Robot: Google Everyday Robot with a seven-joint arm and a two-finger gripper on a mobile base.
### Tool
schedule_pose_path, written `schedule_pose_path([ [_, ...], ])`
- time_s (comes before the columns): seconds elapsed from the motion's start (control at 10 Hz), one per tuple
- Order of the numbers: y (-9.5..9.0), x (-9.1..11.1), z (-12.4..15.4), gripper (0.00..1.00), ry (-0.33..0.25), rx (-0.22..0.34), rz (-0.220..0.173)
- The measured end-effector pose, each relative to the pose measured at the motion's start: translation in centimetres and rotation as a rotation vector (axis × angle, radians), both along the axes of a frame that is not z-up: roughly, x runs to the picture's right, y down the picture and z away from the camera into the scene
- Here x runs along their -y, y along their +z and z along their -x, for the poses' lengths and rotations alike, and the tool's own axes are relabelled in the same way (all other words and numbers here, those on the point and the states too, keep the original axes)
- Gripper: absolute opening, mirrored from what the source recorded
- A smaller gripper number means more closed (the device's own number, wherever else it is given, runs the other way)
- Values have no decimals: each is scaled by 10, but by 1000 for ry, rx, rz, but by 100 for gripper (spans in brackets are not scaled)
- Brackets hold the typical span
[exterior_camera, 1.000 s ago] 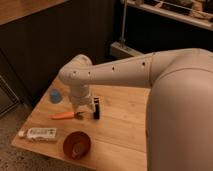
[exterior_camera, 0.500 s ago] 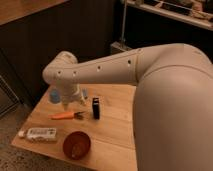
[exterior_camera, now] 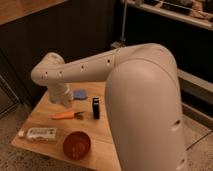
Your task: Knock the eraser over
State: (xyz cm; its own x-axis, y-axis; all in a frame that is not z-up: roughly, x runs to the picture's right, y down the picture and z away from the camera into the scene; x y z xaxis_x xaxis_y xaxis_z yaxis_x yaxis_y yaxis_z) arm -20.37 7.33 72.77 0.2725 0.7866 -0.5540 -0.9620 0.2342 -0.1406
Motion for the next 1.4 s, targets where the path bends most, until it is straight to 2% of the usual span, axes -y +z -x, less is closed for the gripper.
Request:
schedule_pose_path([
  [0.1, 5, 0, 3, 0, 7, 0, 5],
  [0.4, 22, 11, 13, 0, 91, 44, 28],
  [0.5, 27, 17, 8, 0, 118, 53, 28],
  [0.7, 37, 21, -21, 0, 158, 28, 37],
  [0.9, 49, 19, -68, 0, 187, -45, 56],
  [1.1, 55, 15, -98, 0, 198, -106, 77],
  [1.3, 57, 13, -147, 0, 218, -250, 101],
  [1.4, 52, 18, -177, 0, 248, -351, 101],
])
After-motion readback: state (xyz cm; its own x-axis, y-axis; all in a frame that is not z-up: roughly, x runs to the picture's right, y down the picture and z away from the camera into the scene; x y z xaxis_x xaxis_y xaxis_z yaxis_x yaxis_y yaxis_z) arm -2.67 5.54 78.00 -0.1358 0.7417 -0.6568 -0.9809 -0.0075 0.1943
